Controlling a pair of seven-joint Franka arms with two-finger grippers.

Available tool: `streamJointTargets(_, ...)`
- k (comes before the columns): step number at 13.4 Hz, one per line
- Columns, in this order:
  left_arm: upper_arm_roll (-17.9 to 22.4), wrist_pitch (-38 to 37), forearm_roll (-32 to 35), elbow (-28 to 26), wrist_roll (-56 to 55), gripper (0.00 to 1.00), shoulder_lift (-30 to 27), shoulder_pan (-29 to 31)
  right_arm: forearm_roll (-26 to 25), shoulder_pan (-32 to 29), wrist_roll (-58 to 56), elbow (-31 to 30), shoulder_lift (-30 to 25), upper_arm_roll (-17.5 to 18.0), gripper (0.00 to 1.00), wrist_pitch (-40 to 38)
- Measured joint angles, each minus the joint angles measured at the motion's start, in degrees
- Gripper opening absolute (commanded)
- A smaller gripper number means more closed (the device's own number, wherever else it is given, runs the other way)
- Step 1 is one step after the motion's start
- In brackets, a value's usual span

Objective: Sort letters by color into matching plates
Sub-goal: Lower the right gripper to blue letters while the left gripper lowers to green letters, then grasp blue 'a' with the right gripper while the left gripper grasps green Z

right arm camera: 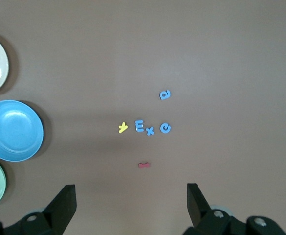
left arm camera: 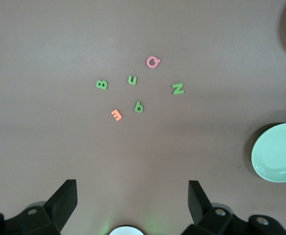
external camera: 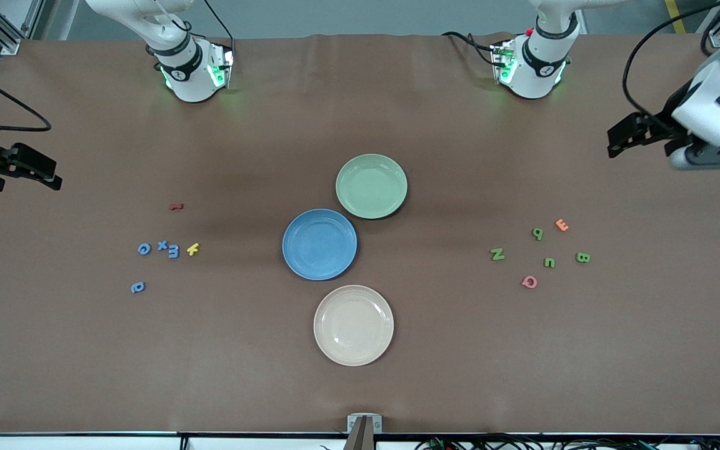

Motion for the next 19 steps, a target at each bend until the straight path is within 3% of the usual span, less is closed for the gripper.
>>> streamJointTargets(3,-0.73,3.96,0.02,-1.93,-0.57,1.00,4.05,-0.69,-2.26,-0.12,0.00,-2.10,3.27,-0.07,1.00,1.40)
streamJointTargets(6,-1.14,13.35,0.24,-9.15,-2.67,1.00,5.30,-1.17,-3.50,-1.10,-1.06,-3.29,9.34,-0.20,1.00,5.85)
streamJointTargets(11,-1.14,28.03,0.28,-22.20,-10.03,0.97,5.52,-1.20,-3.49,-4.12,-5.41,-11.11,17.07,-0.41,1.00,22.71)
streamJointTargets(14,-1.34,32.82,0.47,-25.28,-14.50,0.96,7.52,-2.69,-3.31,-4.13,-5.41,-14.83,20.20,-0.31,1.00,29.62)
streamJointTargets(19,-1.40,48.33,0.76,-28.32,-18.44,0.85,15.61,-3.44,-3.24,-4.75,-5.41,-15.72,25.98,-0.34,1.00,36.05)
